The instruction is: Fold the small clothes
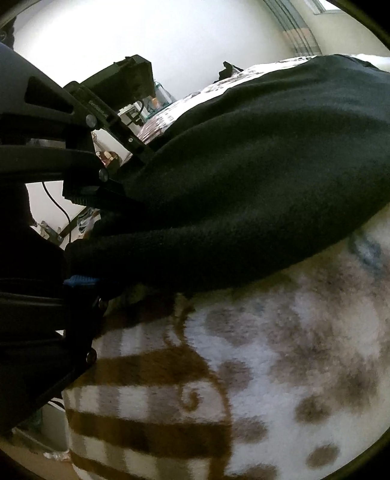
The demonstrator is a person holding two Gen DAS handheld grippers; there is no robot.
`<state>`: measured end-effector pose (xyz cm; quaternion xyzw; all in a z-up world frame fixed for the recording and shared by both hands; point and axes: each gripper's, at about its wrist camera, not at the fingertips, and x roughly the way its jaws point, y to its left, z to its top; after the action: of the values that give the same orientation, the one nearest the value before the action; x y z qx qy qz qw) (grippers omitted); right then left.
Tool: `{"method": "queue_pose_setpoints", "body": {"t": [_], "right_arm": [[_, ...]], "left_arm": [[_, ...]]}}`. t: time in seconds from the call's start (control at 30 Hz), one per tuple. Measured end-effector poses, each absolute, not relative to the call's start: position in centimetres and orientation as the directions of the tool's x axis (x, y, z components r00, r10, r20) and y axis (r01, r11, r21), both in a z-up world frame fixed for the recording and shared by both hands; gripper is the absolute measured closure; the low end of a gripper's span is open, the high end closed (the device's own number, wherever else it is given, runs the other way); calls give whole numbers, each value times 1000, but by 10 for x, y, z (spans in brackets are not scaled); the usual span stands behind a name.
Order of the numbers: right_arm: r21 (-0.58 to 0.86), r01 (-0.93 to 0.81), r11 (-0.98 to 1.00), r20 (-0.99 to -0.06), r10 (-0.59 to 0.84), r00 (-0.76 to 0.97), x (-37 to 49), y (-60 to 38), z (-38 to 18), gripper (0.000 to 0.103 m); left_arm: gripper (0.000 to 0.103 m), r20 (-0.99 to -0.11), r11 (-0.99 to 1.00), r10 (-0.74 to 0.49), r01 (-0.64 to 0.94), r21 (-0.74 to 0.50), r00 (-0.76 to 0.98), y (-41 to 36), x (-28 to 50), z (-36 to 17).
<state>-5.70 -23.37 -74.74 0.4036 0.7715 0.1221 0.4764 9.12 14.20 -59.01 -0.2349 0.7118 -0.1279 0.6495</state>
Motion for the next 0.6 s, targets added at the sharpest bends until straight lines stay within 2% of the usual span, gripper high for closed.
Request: {"method": "queue_pose_setpoints", "body": {"t": [0.03,0.1,0.4,0.6], "right_arm": [[566,498,657,-648,728,-224,-57,-234,-746,88],[570,492,658,-656,725,-209,-59,-234,-739,90],[691,425,585,-613,786,-85,-34,-243,-667,91],[766,350,539,-594,802,64,37,-245,-609,91]], "left_arm": [[95,-862,854,-505,-172,-491,-44,143,91,-587],[96,-850,838,-526,-192,-511,-35,150,89,-578],[96,-796,771,-600,-202,-603,84,164,117,-509],[96,-754,740,-609,-166,-651,245,168,195,-468]]}}
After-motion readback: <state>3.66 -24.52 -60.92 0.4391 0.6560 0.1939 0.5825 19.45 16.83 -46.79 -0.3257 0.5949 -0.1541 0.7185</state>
